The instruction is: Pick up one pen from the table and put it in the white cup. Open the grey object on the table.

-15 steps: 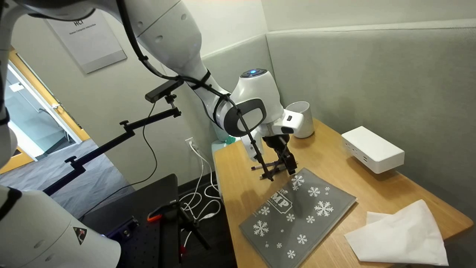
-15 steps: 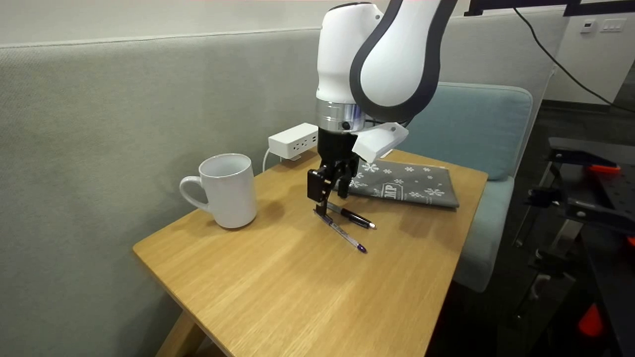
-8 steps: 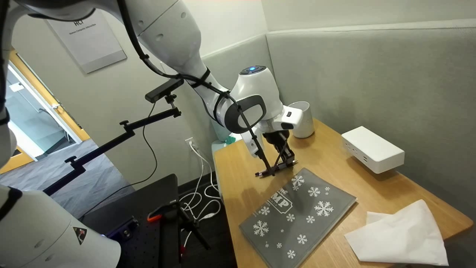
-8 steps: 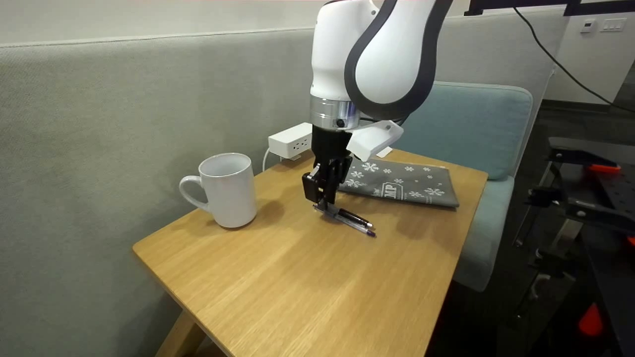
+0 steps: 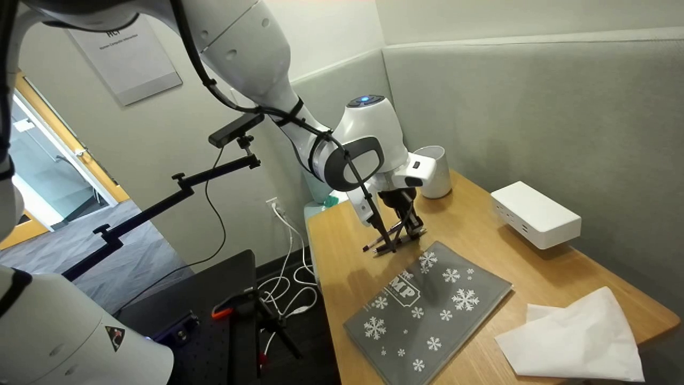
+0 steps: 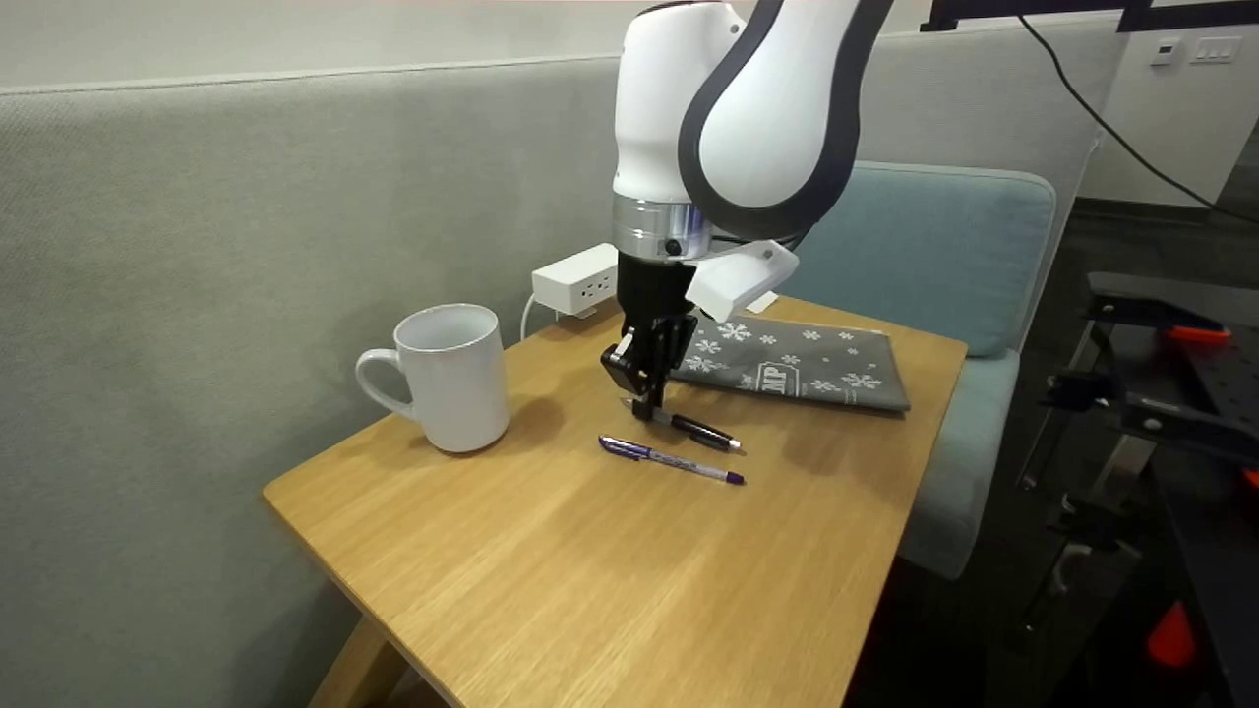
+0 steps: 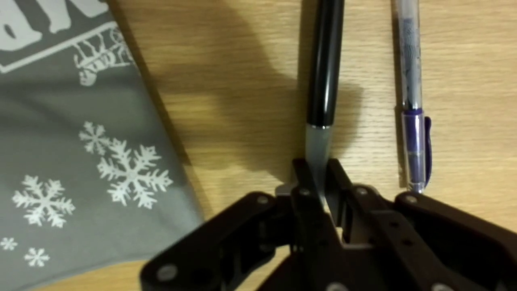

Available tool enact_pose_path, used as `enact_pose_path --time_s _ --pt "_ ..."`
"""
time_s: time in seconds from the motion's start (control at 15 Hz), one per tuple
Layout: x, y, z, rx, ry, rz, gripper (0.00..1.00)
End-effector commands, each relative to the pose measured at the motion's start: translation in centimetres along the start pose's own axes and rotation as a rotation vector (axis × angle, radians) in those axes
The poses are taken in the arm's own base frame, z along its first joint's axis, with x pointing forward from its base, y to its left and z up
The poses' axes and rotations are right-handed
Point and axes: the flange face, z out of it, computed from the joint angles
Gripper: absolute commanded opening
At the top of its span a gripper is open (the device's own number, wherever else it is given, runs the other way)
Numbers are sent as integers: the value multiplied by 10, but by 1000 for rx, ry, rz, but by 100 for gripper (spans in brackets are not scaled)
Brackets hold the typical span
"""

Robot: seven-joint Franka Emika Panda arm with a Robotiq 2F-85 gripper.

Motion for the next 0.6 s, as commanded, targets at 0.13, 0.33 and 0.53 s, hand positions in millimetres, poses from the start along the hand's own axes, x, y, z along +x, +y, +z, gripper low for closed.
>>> enact_pose_path --time_s 0.13,0.33,0.53 --pt "6 5 -20 0 22 13 3" --pt "22 17 -38 9 76 48 3" --pt "49 23 -51 46 140 83 3"
